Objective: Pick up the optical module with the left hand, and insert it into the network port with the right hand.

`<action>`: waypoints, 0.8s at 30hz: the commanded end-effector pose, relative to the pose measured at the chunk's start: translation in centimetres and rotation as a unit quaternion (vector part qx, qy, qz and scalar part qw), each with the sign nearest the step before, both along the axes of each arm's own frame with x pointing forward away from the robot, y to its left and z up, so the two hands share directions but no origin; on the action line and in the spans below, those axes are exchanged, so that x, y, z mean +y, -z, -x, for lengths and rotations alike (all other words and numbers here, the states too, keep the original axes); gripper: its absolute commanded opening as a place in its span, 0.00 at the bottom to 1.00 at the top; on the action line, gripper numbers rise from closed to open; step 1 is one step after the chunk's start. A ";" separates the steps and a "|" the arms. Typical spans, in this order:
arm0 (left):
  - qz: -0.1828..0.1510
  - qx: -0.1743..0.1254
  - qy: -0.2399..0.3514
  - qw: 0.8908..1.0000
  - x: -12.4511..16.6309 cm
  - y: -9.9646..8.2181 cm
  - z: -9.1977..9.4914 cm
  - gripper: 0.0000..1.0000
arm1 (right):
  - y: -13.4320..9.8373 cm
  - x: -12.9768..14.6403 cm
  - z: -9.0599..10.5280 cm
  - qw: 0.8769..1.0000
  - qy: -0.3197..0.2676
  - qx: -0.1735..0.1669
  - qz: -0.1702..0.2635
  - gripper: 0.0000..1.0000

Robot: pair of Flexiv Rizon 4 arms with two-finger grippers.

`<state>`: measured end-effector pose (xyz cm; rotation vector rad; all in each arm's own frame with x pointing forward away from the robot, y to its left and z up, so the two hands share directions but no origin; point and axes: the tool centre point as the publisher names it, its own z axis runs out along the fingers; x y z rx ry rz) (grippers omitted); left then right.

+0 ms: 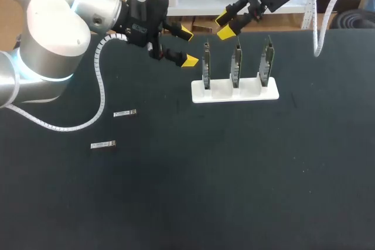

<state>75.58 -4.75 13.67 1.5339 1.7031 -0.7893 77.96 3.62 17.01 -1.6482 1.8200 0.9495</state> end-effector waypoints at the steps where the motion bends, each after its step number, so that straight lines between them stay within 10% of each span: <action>1: -0.002 0.001 0.000 1.000 -0.1 -0.1 -0.1 1.00 | -0.1 -0.1 0.3 1.000 -0.002 -0.003 0.002 0.00; 24: -0.002 0.001 0.000 1.000 -0.1 -0.1 -0.1 1.00 | 0.9 2.2 0.1 0.999 -0.039 0.005 0.013 0.00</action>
